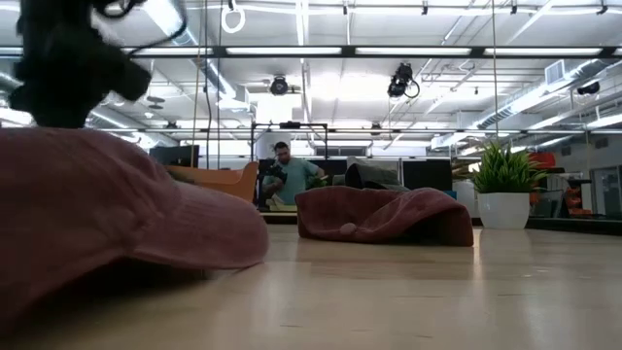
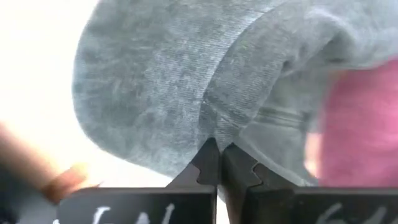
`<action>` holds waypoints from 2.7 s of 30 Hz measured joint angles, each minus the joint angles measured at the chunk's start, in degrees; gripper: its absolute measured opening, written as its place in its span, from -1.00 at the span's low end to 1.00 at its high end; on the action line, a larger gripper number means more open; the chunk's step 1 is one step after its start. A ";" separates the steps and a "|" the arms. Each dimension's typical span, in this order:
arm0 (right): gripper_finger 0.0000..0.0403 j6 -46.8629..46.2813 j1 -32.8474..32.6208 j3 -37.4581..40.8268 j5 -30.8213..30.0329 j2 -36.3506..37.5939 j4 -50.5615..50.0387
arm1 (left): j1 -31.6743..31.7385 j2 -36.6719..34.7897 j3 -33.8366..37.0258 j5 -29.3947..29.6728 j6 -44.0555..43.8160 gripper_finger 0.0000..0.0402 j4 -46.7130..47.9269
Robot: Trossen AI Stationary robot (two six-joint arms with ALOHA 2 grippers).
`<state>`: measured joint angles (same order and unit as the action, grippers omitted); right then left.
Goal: Pick & Place hat
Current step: Put the black cap into the blue bin
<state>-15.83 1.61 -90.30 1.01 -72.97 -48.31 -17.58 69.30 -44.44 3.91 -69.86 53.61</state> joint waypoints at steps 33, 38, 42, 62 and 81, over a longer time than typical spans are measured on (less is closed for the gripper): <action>-0.06 20.41 -4.46 0.00 -2.03 -25.68 29.81 | 7.94 15.84 -42.37 14.25 27.44 -0.98 12.35; -0.06 20.63 -4.41 0.00 -2.17 -26.41 27.22 | 8.17 16.00 -42.37 14.29 30.85 -0.98 5.52; -0.06 20.91 -4.42 -0.02 -5.26 -26.47 23.66 | 8.15 15.78 -42.37 14.20 33.17 -0.98 1.64; -0.92 18.72 -4.42 -0.11 -7.45 -26.48 17.10 | 7.17 16.00 -42.35 13.48 34.68 -0.91 1.92; -0.94 -3.51 -3.19 0.11 -26.95 -23.09 -2.31 | 7.46 13.26 -50.76 18.37 32.11 -0.26 5.39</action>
<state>-19.34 -1.59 -90.19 -25.94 -96.06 -50.62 -10.13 82.56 -95.20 22.27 -37.75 59.00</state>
